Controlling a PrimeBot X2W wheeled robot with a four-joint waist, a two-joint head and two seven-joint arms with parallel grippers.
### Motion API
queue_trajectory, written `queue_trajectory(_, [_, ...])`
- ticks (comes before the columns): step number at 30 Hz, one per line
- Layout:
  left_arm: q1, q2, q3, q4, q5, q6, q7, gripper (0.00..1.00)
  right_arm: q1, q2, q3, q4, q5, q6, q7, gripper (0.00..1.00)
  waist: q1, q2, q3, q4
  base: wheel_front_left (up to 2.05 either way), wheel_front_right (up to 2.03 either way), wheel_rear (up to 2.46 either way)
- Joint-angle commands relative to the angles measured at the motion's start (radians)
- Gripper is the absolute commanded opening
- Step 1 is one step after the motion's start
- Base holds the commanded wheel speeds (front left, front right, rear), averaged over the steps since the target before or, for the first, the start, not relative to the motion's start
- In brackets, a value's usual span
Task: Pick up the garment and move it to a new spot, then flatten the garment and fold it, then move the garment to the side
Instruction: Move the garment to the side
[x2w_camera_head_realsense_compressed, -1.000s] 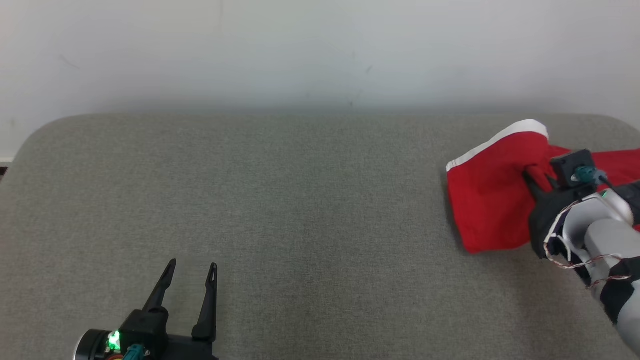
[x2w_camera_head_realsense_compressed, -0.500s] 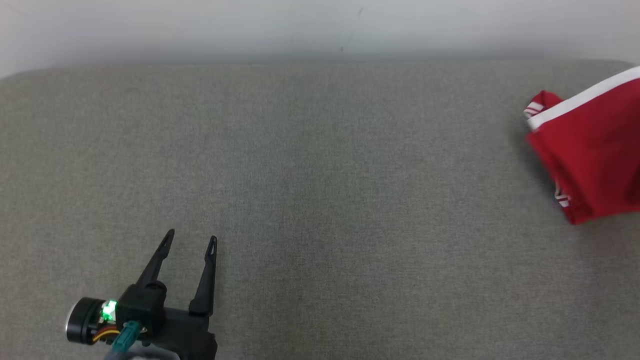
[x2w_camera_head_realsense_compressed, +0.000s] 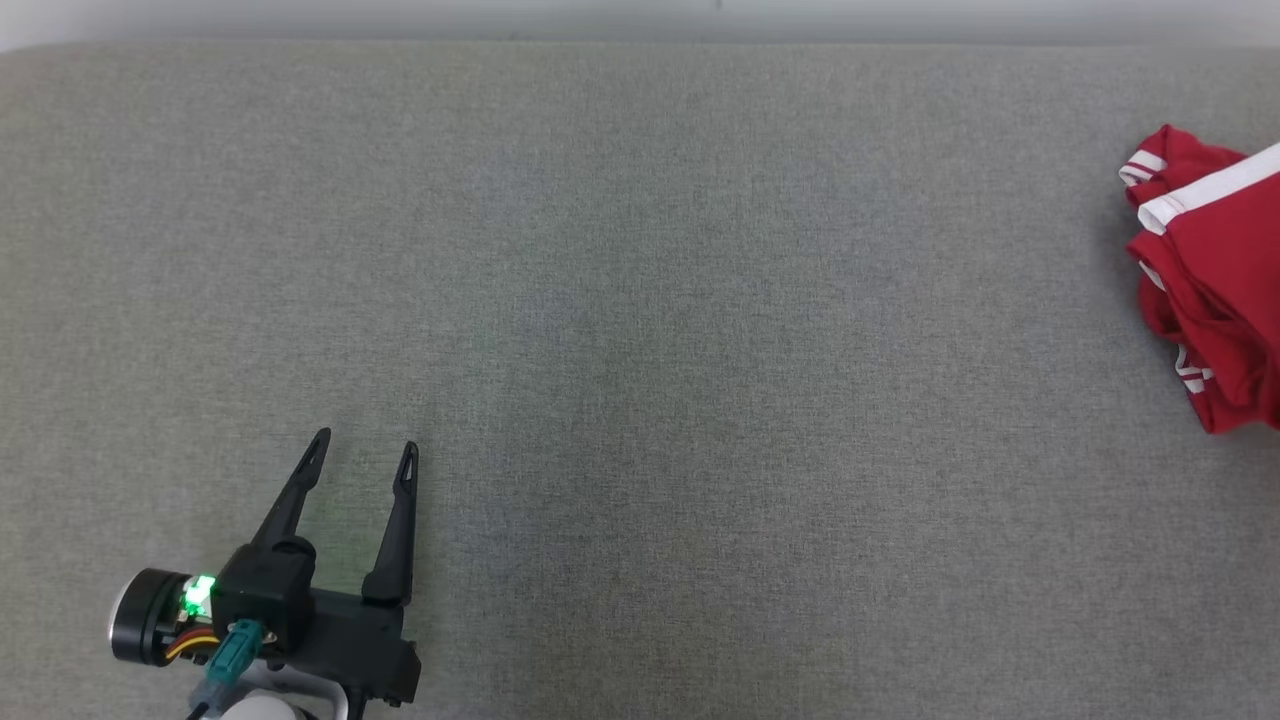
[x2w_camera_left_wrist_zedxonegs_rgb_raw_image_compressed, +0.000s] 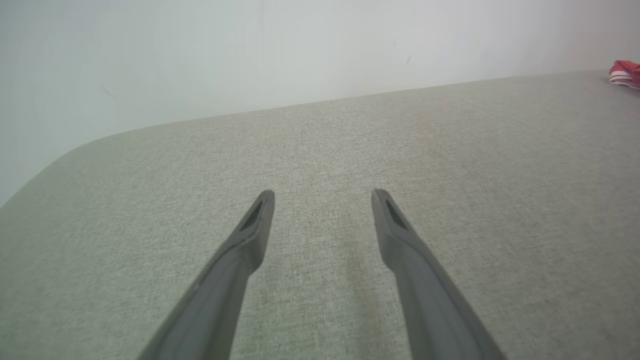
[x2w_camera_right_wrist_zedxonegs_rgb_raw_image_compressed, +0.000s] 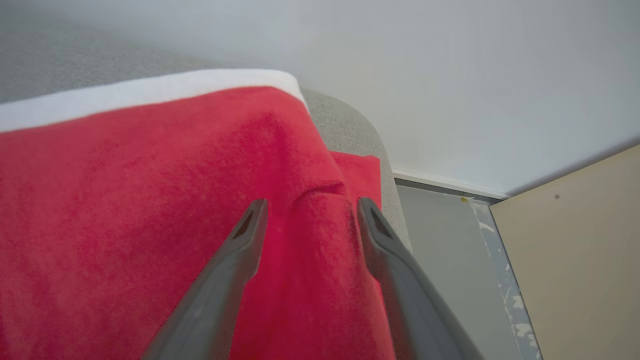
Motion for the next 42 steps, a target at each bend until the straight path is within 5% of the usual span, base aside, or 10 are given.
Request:
queue_trajectory(1, [-0.009,0.001,0.002,0.0,-0.007,0.001,-0.004,1.0,-0.012,0.0,-0.006,0.001,0.0,0.0,-0.01,1.0,-0.0002,-0.0002,-0.013,-0.001,0.0,0.0,0.0])
queue_trajectory(13, [0.097,0.01,0.025,0.018,-0.035,0.027,-0.02,1.0,-0.001,0.055,-0.129,-0.025,0.009,0.0,-0.181,1.0,-0.0002,-0.0002,-0.173,-0.036,0.0,0.0,0.0])
queue_trajectory(22, [0.188,0.014,0.024,-0.005,-0.047,0.056,-0.009,1.0,0.247,0.132,-0.368,-0.343,-0.088,0.0,-0.18,1.0,-0.0002,-0.0002,-0.305,-0.053,0.0,0.0,0.0])
queue_trajectory(32, [0.239,0.03,0.027,-0.034,-0.055,0.076,-0.008,1.0,0.661,0.345,-0.673,-0.752,-0.301,0.0,-0.18,1.0,-0.0002,-0.0002,-0.359,-0.028,0.0,0.0,0.0])
queue_trajectory(42, [0.277,0.038,0.033,-0.046,-0.06,0.097,-0.012,1.0,0.986,0.538,-0.806,-1.027,-0.451,0.0,-0.18,1.0,-0.0002,-0.0002,-0.389,0.001,0.0,0.0,0.0])
